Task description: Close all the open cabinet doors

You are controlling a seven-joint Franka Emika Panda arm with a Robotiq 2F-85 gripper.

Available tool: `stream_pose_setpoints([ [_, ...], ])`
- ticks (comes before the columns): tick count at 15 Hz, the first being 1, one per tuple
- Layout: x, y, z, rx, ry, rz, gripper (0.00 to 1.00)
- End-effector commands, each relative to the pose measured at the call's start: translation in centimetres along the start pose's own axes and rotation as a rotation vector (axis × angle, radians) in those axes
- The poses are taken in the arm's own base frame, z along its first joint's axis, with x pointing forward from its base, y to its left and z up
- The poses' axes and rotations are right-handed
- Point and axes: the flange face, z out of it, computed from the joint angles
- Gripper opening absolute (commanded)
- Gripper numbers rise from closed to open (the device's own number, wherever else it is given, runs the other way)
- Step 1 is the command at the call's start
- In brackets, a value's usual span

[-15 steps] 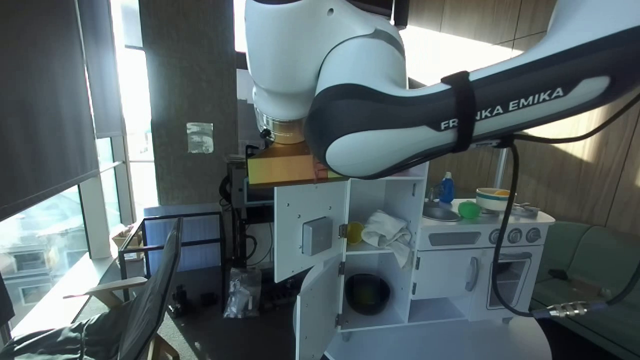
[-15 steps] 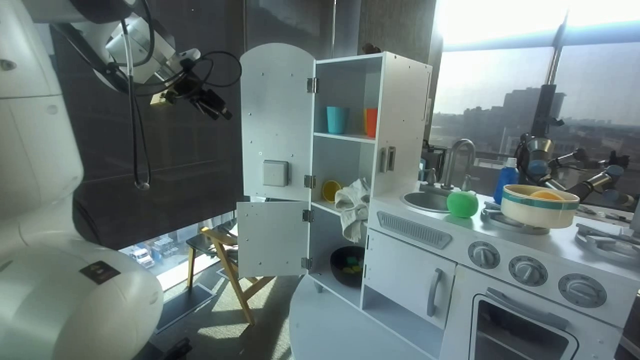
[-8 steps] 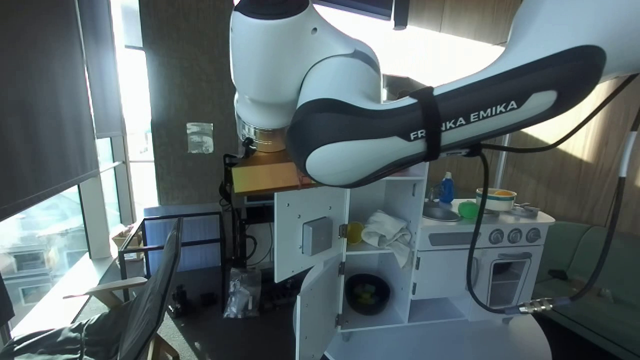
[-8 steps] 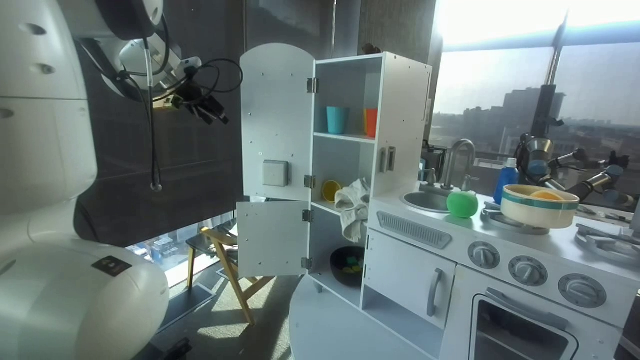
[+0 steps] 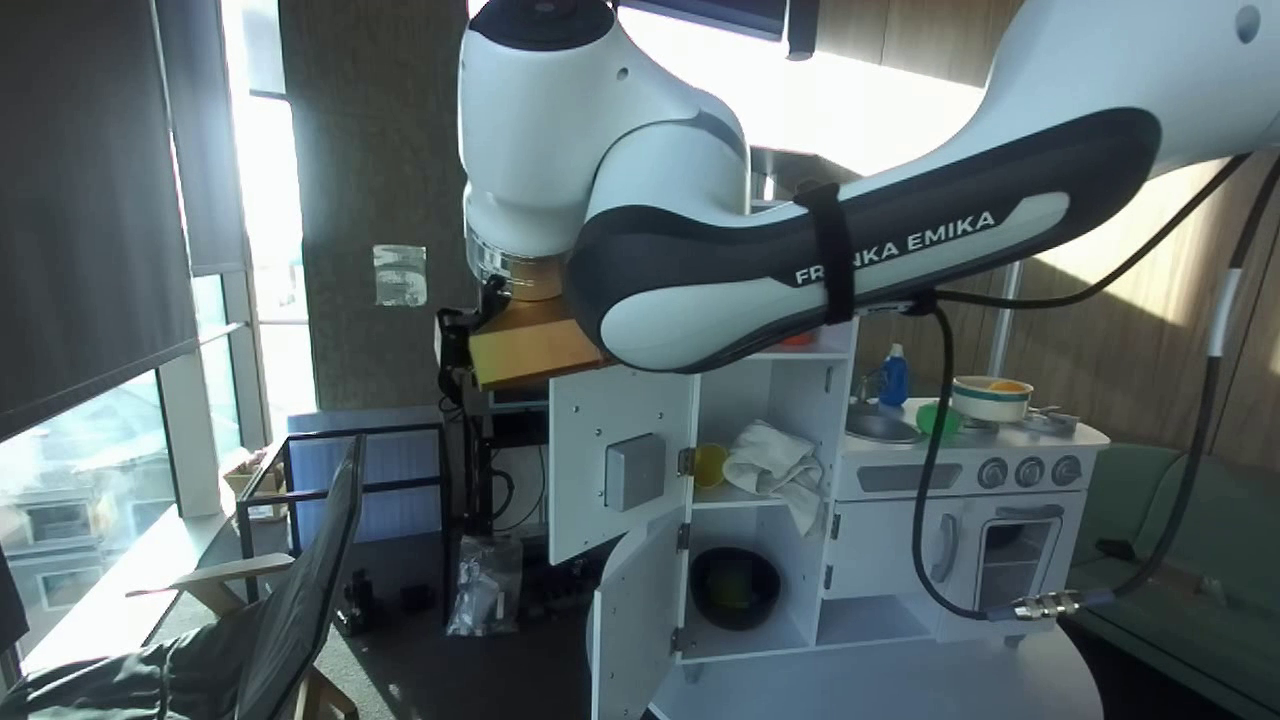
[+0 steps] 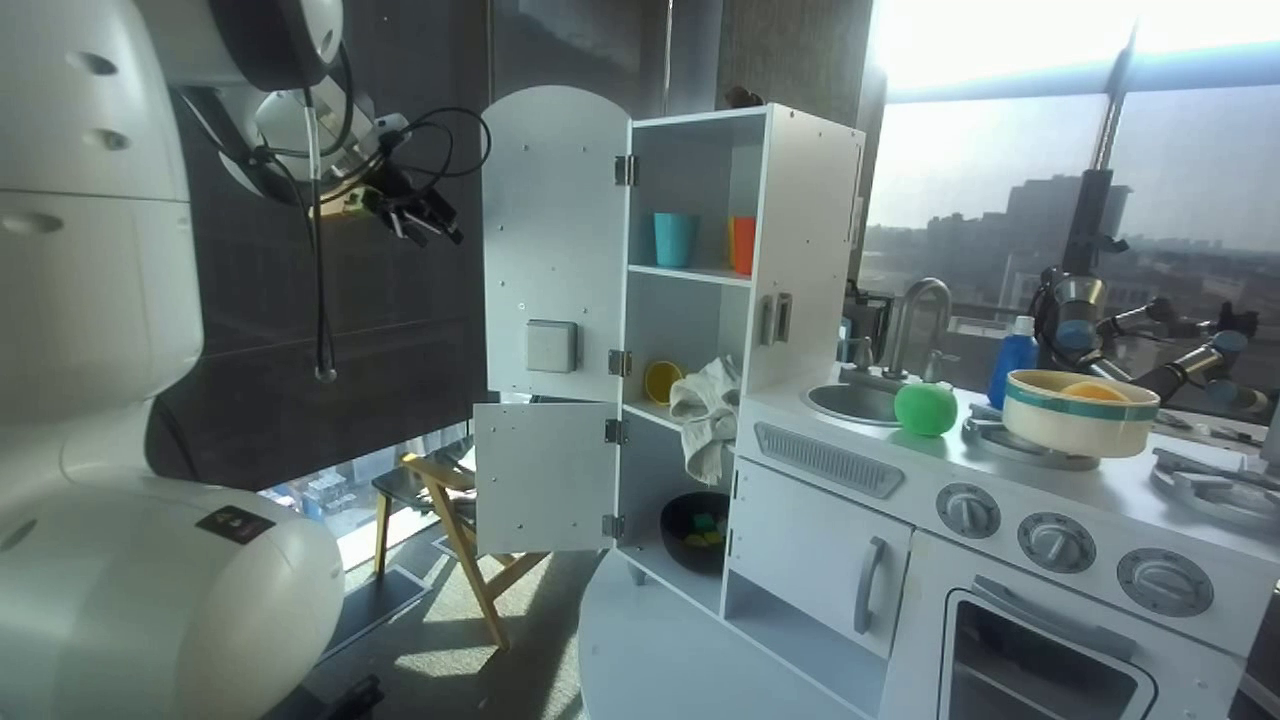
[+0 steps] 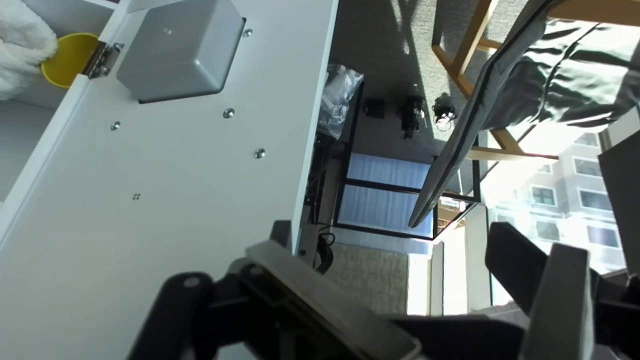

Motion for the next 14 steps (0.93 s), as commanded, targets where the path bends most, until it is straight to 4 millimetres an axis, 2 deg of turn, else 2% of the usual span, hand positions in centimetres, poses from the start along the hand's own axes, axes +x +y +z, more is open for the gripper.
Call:
stream_pose_setpoints([
  [1, 2.1, 1.0, -0.3, -0.066, 0.099, 0.037, 1.00],
  [8, 3.5, 2.2, -0.4, -0.166, 0.234, 0.209, 1.00],
  [14, 3.5, 2.6, -0.5, -0.269, 0.314, 0.342, 1.00],
])
